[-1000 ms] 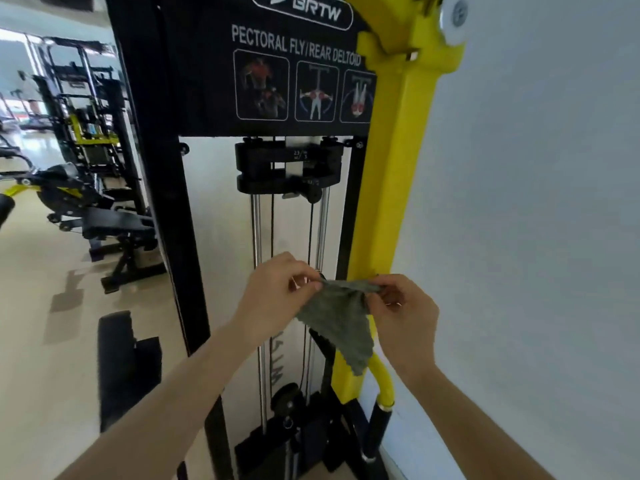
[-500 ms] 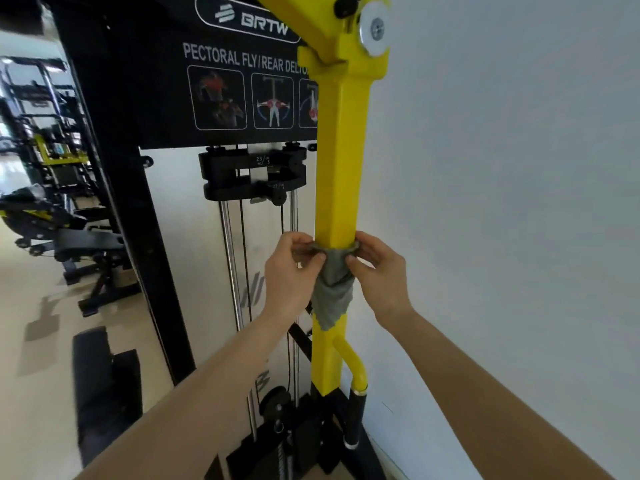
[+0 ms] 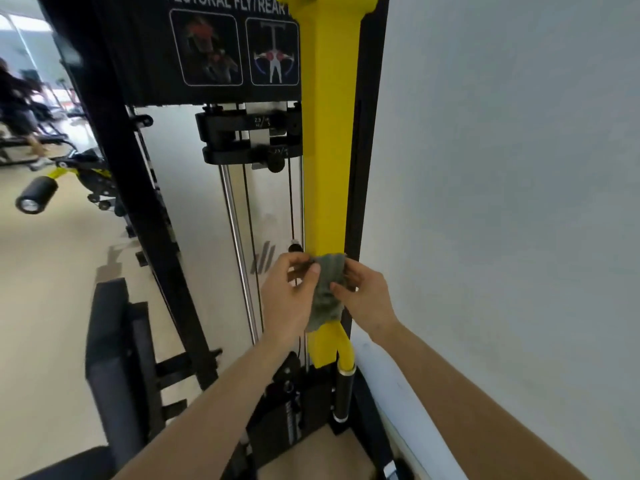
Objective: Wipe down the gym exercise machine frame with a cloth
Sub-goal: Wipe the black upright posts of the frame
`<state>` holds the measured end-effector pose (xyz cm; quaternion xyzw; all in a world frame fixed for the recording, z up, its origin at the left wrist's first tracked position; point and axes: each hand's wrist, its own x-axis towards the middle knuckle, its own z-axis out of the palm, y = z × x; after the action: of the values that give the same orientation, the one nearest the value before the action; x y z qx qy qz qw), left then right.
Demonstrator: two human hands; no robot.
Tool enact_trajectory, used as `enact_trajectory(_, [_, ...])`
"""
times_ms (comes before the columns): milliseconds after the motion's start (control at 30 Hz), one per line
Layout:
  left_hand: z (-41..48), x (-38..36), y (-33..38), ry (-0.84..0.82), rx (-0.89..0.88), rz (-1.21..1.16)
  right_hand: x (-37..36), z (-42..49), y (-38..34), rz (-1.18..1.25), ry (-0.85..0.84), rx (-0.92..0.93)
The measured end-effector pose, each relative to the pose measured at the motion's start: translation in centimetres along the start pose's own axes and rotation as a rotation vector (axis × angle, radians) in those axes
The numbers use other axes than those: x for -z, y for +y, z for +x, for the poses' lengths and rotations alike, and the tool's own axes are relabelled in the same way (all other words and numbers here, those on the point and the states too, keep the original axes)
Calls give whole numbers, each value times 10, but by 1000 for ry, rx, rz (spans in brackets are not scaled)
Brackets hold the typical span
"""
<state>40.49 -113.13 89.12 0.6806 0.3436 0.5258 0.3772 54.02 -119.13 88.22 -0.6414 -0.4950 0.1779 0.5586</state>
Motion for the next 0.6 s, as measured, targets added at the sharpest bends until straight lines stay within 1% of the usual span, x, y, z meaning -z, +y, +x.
enact_trajectory(67, [-23, -8, -19, -2, 72, 44, -5, -9, 25, -87, -83, -64])
enact_trajectory(100, [-34, -11, -28, -2, 111, 72, -6, -14, 35, -91, -109, -94])
enact_trajectory(233, [-66, -21, -47, 28, 210, 124, -4, -26, 57, -84, -113, -129])
enact_trajectory(300, [-77, -24, -48, 49, 211, 148, 1, -30, 63, -51, -131, -132])
enact_trajectory(400, [-93, -29, -54, 23, 218, 133, 8, -41, 73, 8, -166, -128])
enact_trajectory(467, [-107, -30, -55, 11, 229, 87, 12, -51, 78, 105, -209, -174])
enact_trajectory(533, [-120, -30, -55, 14, 217, 107, 17, -60, 84, 198, -259, -213])
enact_trajectory(600, [-132, -28, -54, 12, 198, 109, 22, -69, 87, 270, -291, -215])
